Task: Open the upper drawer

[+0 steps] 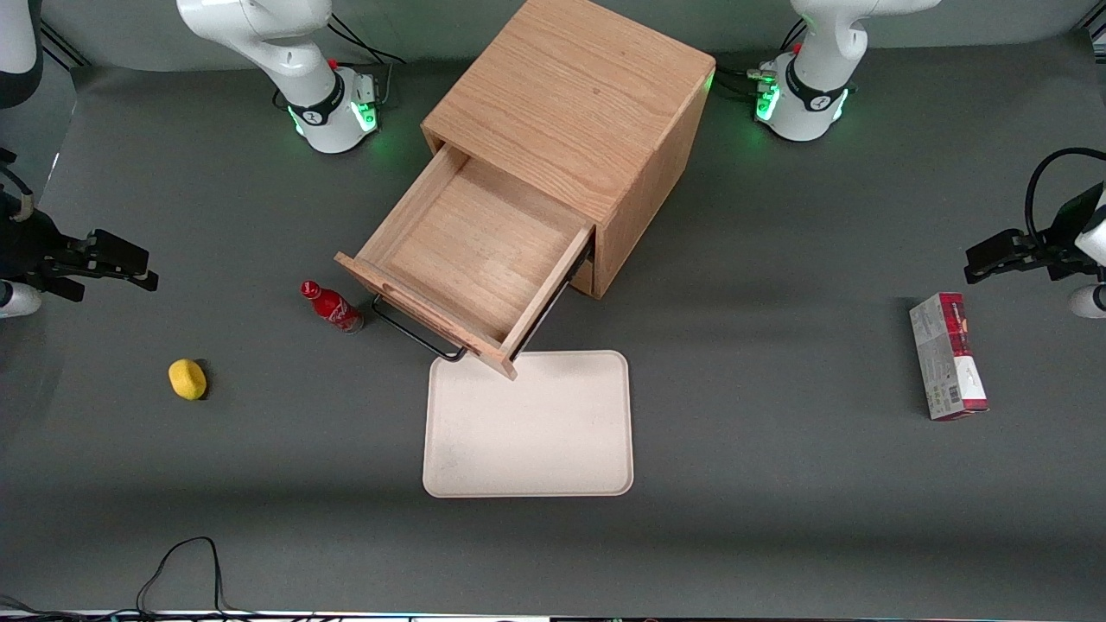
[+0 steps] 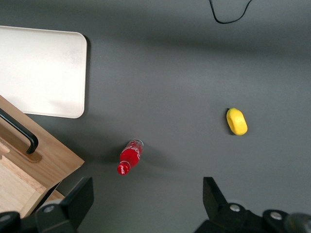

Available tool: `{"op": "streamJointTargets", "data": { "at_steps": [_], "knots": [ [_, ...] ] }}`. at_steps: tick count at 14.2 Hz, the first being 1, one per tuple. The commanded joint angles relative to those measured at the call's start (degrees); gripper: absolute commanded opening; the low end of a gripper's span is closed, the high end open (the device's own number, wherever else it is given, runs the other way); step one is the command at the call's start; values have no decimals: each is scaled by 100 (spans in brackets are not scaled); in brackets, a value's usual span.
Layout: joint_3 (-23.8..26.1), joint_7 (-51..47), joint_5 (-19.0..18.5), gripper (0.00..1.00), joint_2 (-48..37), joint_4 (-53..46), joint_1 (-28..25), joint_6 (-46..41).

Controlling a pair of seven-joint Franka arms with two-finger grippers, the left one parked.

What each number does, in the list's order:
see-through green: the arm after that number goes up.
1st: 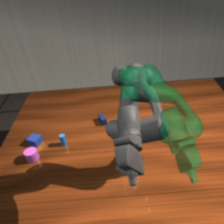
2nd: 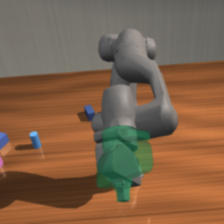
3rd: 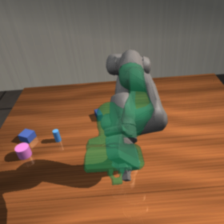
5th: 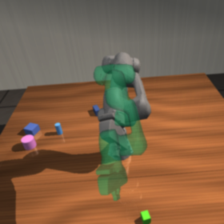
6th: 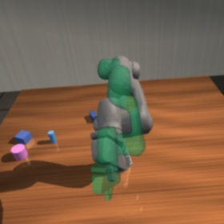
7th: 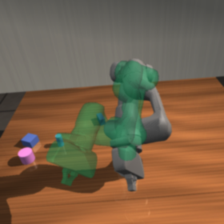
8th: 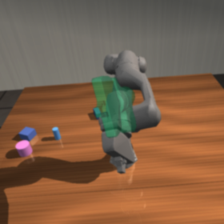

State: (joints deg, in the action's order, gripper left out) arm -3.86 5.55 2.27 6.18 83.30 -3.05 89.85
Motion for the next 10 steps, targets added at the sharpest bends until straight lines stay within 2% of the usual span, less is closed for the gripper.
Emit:
{"op": "streamJointTargets", "data": {
  "at_steps": [1,10],
  "knots": [
    [70,-168,-86,100,-82,99,50,76],
    [52,-528,-174,100,-47,99,32,59]
  ]
}}
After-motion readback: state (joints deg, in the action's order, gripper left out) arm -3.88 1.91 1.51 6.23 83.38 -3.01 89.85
